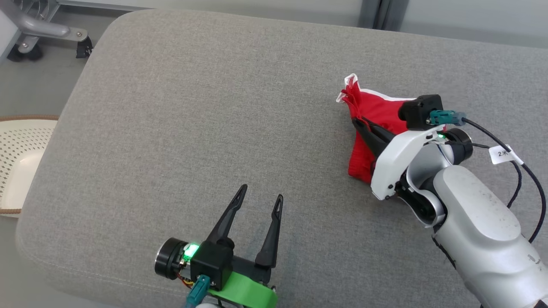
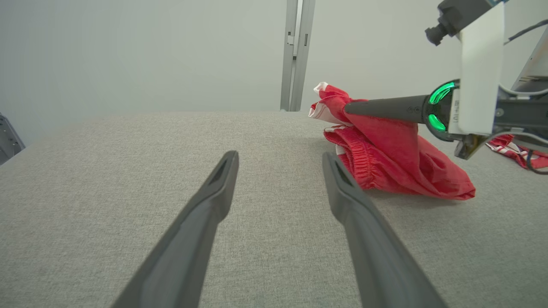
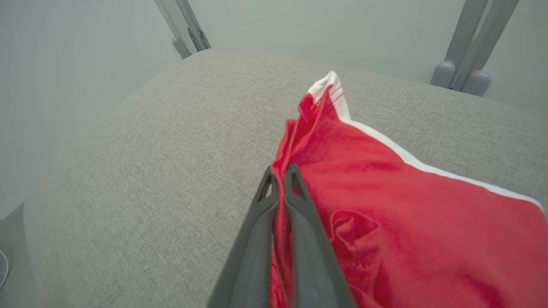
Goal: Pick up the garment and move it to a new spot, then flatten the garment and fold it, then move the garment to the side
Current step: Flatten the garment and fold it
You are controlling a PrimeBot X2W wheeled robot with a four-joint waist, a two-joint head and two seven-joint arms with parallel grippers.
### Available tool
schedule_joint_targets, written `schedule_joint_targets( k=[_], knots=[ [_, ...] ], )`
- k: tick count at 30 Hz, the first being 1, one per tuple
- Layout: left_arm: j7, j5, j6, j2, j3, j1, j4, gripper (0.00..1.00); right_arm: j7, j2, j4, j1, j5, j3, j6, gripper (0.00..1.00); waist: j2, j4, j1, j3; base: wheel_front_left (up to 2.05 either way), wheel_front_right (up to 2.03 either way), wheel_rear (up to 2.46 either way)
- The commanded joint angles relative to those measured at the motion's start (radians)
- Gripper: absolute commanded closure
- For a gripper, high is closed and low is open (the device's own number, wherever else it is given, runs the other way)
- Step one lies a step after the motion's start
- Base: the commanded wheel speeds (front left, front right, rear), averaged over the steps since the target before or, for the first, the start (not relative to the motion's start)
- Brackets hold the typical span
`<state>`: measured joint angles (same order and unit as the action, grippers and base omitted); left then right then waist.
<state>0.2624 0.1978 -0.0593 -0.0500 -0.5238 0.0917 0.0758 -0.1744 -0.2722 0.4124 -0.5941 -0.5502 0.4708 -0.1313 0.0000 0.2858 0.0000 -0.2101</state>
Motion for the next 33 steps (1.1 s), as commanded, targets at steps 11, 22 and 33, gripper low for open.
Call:
schedule_joint_targets(
  k=[11,22,33],
  knots=[
    [0.003,-0.003,-0.014,-0.002,0.025,-0.022,0.003,0.0,0.128,-0.054,-0.116,0.086,-0.039,-0.119,0.001,0.0,0.0,-0.073,0.0,0.032,0.0,0.0,0.0],
    [0.003,-0.024,-0.006,-0.002,0.111,-0.06,-0.015,0.0,0.302,-0.109,-0.134,0.263,-0.036,-0.143,0.0,0.0,0.0,-0.21,0.0,0.075,0.0,0.0,0.0],
    [0.003,-0.012,0.012,-0.002,0.082,-0.035,-0.01,0.0,0.186,-0.118,-0.044,0.146,-0.38,0.015,0.0,1.0,0.0,-0.098,0.0,0.053,0.0,0.0,0.0]
  ],
)
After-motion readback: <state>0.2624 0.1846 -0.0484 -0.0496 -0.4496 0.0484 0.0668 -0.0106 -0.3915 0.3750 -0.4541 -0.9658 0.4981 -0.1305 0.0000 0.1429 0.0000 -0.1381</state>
